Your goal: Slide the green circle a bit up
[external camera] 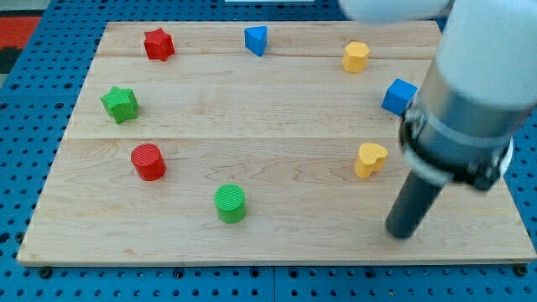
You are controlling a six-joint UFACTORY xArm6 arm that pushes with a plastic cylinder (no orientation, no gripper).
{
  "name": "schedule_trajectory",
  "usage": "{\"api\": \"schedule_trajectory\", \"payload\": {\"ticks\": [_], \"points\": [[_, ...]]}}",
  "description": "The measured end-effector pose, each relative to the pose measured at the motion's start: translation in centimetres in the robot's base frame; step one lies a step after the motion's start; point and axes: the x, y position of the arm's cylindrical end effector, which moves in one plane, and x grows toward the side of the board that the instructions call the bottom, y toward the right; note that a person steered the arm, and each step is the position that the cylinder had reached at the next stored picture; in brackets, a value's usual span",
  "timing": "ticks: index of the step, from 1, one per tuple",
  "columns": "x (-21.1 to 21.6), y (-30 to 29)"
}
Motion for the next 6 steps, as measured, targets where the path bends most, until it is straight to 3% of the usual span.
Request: {"api": "schedule_trajectory", "payload": {"ticks": [2,3,5,6], "points": [[1.1,-16.8],[-0.2,-20.5],[-5.8,-15.9],[-4.4,-13.1]]}}
